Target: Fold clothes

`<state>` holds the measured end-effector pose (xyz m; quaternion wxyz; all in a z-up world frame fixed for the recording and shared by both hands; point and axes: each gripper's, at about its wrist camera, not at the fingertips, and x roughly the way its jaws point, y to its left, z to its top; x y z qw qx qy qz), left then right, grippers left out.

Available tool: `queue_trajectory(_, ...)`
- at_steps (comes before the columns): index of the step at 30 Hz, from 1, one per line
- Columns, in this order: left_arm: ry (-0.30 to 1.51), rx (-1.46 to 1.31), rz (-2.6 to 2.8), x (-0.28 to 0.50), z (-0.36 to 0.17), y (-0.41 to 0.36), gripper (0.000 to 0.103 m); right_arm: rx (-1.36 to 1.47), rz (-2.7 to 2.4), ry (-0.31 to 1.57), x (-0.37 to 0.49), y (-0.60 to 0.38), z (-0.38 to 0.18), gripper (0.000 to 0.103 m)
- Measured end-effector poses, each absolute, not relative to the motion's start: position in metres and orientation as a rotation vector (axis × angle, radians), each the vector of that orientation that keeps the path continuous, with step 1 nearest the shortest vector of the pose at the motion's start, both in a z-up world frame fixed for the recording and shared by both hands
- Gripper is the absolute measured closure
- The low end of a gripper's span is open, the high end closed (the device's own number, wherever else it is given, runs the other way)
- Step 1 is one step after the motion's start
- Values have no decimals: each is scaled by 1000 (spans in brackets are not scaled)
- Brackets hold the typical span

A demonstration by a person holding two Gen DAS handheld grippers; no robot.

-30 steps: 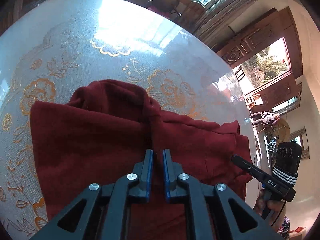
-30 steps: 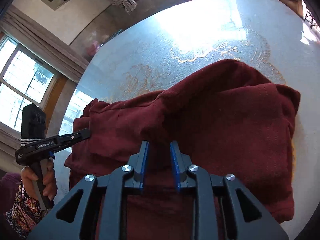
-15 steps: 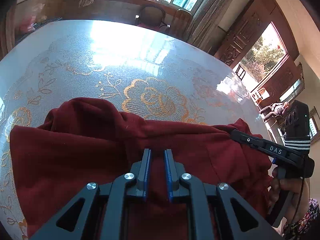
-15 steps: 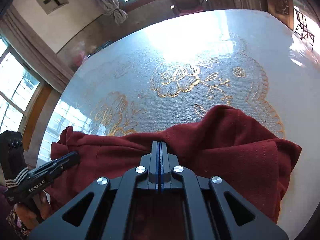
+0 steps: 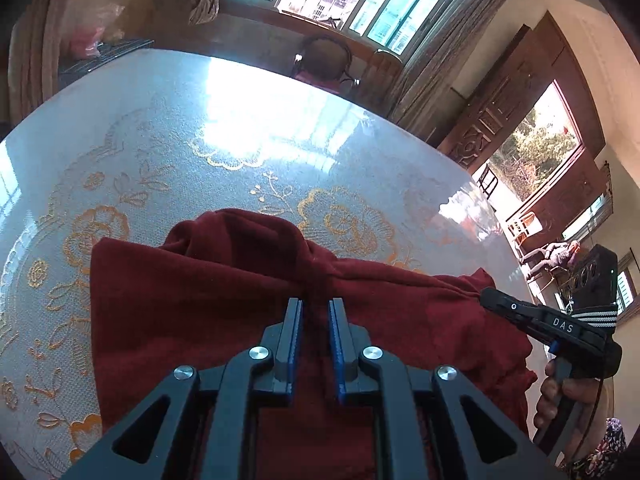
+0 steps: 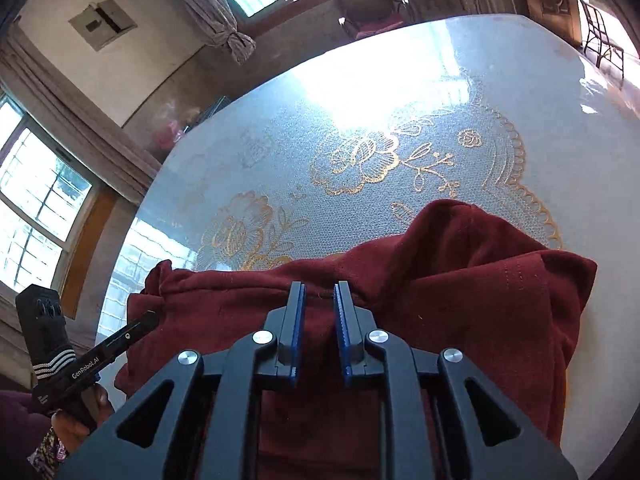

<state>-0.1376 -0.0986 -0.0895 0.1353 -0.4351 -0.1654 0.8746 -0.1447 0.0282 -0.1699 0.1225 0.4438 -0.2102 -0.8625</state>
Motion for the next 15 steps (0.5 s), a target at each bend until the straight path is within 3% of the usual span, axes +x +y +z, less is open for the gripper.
queue_trajectory(5, -286, -1411, 2482, -121, -109, -81, 88, 1343, -2402, -492, -124, -1, -179, 85)
queue_trajectory(7, -368, -1383, 2505, -103, -101, -95, 88, 1381, -2414, -494, -120, 6, -186, 89)
queue_trajectory(11, -551, -1278, 2506, -55, -76, -135, 88, 1300, -2415, -543, -85, 30, -157, 80)
queue_trajectory(15, -530, -1233, 2487, -10, -59, -161, 88, 1238, -2402, -512, -16, 45, -123, 66)
